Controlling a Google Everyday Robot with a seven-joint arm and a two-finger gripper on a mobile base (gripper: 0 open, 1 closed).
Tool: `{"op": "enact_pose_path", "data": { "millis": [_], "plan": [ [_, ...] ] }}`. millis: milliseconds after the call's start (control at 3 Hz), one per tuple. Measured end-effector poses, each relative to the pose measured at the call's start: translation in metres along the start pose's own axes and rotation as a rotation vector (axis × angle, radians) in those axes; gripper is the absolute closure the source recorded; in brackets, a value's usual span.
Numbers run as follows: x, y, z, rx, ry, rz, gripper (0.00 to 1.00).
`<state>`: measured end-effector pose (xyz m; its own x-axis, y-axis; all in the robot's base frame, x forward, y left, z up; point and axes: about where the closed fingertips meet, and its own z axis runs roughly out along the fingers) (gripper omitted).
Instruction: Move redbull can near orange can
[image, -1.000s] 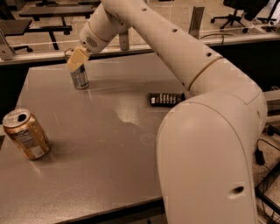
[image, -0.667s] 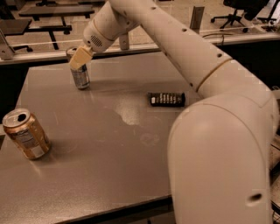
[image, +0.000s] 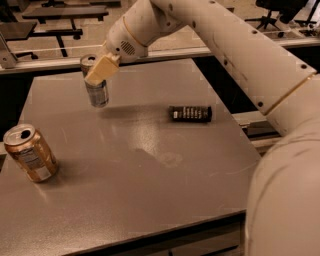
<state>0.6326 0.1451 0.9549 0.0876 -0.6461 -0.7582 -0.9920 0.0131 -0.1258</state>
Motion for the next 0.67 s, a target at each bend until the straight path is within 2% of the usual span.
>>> {"op": "enact_pose_path", "data": {
  "millis": [667],
  "plan": [
    [-0.020,0.083,-0.009,-0.143,-0.016,-0.119,1.00]
  ]
}}
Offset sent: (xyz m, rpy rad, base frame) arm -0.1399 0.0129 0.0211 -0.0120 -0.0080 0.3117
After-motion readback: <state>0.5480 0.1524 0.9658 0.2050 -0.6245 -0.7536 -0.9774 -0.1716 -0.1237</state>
